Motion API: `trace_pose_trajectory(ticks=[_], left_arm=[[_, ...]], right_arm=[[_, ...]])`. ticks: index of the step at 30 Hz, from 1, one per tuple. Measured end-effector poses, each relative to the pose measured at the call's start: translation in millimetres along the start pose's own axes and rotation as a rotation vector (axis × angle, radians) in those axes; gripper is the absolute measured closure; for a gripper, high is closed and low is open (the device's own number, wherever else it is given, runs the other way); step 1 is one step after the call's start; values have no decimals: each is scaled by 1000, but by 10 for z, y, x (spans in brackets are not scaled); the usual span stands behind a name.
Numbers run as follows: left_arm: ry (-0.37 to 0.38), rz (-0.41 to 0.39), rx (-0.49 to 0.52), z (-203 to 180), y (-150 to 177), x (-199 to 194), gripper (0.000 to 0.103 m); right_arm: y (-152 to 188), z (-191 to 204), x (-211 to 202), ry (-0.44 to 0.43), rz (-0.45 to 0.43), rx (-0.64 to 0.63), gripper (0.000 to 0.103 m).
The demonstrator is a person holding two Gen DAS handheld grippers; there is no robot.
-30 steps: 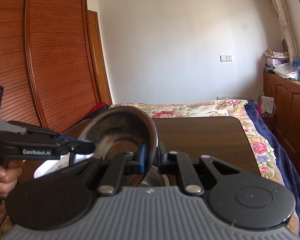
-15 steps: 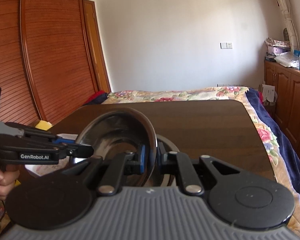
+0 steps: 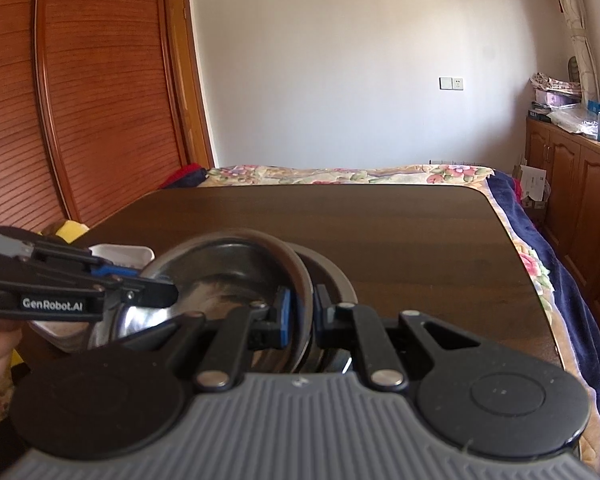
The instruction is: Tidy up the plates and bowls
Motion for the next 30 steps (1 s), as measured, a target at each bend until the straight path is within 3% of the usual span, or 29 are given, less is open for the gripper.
trace_pose_trajectory(ticks=[19,22,24,30], left_arm=[[-21,-70,-7,-18,107,-21,88],[-23,-77,-8,-20,107,-24,86],[-13,-77,-14,-26,107,-31,78],[-4,-93,-27,-23,106,-50,73]], right_arm=[[19,191,3,97,-38,-174,83],[10,200,6,106,-44,-185,82],[-3,197,7,108,-46,-184,82],[-41,181,30,105,-51,-175,82]])
Point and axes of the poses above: each gripper's, at about its wrist camera, not at the fingertips, and x roughly the way its jaws point, z to its left, y to its underside, the point moved 4 cm from there along x, roughly the way its jaws point, and after that the axes turned 9 degrees about -x, right-handed, at the moved point
